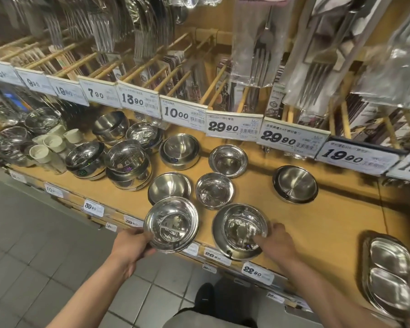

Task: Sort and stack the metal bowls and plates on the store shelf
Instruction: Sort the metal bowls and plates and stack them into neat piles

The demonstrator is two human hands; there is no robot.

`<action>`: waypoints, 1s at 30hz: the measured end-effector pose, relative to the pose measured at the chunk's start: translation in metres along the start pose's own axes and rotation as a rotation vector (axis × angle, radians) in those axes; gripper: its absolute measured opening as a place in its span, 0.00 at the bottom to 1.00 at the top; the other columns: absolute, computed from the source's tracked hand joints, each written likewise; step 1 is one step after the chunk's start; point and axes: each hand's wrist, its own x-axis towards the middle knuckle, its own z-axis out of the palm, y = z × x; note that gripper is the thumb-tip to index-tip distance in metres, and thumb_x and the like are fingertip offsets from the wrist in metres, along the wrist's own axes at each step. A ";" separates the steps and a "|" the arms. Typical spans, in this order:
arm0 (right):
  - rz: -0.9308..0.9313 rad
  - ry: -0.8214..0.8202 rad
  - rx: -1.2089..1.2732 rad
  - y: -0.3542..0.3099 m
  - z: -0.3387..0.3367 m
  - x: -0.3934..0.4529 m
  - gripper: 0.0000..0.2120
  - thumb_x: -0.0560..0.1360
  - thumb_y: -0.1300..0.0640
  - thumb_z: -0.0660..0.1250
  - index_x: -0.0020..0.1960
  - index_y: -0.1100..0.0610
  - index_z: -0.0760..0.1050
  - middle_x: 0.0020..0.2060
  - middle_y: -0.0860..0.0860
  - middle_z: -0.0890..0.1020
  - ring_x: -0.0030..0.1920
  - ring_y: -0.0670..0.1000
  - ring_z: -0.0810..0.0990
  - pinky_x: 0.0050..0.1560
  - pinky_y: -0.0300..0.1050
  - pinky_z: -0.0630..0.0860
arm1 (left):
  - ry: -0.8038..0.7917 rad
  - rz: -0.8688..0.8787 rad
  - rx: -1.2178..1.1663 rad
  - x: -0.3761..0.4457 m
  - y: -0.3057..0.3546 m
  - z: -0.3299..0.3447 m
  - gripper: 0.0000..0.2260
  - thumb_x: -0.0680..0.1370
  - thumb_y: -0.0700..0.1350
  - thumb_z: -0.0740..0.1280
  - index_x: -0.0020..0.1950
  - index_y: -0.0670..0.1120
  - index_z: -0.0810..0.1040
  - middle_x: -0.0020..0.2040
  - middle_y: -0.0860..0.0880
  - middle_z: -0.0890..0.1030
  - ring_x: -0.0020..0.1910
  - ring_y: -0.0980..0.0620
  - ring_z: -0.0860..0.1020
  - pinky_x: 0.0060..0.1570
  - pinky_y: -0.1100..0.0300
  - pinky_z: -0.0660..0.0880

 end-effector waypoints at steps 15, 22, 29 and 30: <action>0.134 0.155 0.082 0.087 -0.093 -0.001 0.21 0.77 0.56 0.71 0.69 0.55 0.76 0.42 0.47 0.84 0.32 0.45 0.84 0.29 0.38 0.75 | -0.129 0.027 0.100 -0.013 0.001 0.062 0.08 0.72 0.27 0.67 0.36 0.37 0.81 0.33 0.42 0.84 0.32 0.48 0.84 0.33 0.59 0.82; 0.169 0.198 -0.124 0.100 -0.113 -0.002 0.20 0.79 0.51 0.68 0.64 0.64 0.73 0.53 0.63 0.83 0.55 0.63 0.80 0.51 0.52 0.75 | -0.106 0.008 0.070 -0.019 -0.001 0.064 0.03 0.74 0.29 0.69 0.44 0.34 0.82 0.36 0.41 0.85 0.34 0.48 0.84 0.30 0.61 0.82; -0.418 0.364 -0.121 0.021 -0.073 -0.016 0.25 0.77 0.62 0.67 0.73 0.62 0.68 0.65 0.60 0.73 0.64 0.58 0.72 0.63 0.45 0.69 | -0.077 0.007 0.117 -0.005 -0.011 0.041 0.02 0.75 0.31 0.68 0.46 0.33 0.80 0.40 0.40 0.79 0.37 0.48 0.79 0.31 0.61 0.82; -0.462 0.299 -0.072 0.005 -0.059 -0.013 0.25 0.78 0.61 0.66 0.74 0.62 0.68 0.66 0.58 0.73 0.63 0.55 0.72 0.60 0.41 0.68 | -0.076 0.007 0.121 -0.002 -0.013 0.036 0.03 0.75 0.32 0.68 0.47 0.33 0.81 0.41 0.39 0.80 0.38 0.48 0.80 0.32 0.61 0.82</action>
